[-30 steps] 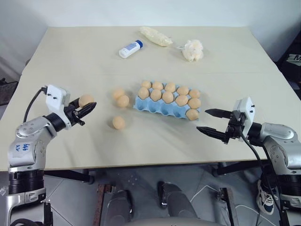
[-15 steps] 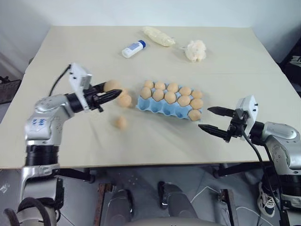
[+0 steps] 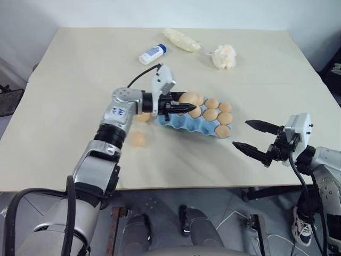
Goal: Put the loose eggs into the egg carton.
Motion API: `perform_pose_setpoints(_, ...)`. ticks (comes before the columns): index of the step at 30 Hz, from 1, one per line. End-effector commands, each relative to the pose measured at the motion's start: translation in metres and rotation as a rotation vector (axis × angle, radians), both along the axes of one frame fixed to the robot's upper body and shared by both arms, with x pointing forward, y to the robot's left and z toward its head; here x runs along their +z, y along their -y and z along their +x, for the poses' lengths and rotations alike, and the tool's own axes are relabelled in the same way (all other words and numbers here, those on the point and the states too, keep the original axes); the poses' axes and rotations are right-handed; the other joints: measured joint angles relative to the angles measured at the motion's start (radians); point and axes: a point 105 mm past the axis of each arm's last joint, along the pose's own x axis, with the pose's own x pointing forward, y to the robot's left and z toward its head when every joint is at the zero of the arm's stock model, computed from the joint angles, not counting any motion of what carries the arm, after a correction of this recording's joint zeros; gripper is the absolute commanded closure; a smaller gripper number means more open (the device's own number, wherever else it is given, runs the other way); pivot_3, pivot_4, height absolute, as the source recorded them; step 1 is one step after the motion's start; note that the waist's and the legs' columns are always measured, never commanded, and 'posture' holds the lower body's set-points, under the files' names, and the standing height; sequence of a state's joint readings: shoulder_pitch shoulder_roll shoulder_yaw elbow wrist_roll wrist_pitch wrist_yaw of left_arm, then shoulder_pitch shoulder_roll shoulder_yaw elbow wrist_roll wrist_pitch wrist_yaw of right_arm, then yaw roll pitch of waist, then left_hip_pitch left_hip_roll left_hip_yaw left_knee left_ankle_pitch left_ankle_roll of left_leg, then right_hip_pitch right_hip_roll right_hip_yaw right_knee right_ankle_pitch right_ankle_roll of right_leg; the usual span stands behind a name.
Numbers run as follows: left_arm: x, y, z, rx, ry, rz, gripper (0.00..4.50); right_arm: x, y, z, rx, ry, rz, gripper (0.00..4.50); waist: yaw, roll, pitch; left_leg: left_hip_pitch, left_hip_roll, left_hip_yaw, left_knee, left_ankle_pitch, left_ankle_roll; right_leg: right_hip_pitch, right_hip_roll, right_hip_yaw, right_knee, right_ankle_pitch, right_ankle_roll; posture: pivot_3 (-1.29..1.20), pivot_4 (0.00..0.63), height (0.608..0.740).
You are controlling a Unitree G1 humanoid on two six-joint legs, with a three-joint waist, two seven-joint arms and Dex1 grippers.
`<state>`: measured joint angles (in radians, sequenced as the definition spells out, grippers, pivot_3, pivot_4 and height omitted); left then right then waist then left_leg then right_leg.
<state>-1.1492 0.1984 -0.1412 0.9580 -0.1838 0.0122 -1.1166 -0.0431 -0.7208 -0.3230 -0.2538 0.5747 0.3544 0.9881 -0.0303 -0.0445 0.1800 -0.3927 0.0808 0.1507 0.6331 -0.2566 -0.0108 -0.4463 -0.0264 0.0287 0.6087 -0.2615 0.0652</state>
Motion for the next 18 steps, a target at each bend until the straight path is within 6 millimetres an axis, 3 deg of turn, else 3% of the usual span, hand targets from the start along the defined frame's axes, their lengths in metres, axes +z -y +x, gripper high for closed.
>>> perform_pose_setpoints(1,0.003,0.021,-0.005,-0.071,0.053,0.037,2.9,0.011,0.0,-0.008,-0.044,0.052,0.017,0.0,0.002,0.0,0.0,0.0,0.0,0.0,0.0,0.0,0.0,0.0,0.0,0.0,0.0,0.0,0.0,0.0,0.15,0.74)
perform_pose_setpoints(8,-0.007,0.044,-0.018,-0.171,0.047,0.077,2.9,0.005,0.006,-0.022,-0.127,0.037,0.014,0.0,0.0,0.0,0.0,0.0,0.0,0.0,0.002,-0.001,0.0,0.0,0.0,0.001,0.0,0.0,0.001,0.0,0.15,0.74)
perform_pose_setpoints(18,-0.019,0.056,-0.009,-0.071,0.056,0.134,2.9,0.003,0.009,-0.027,-0.169,0.031,0.007,0.0,0.0,-0.001,0.0,0.0,-0.003,-0.003,0.005,0.0,0.002,0.001,0.001,0.004,0.0,-0.001,0.001,0.0,0.15,0.74)
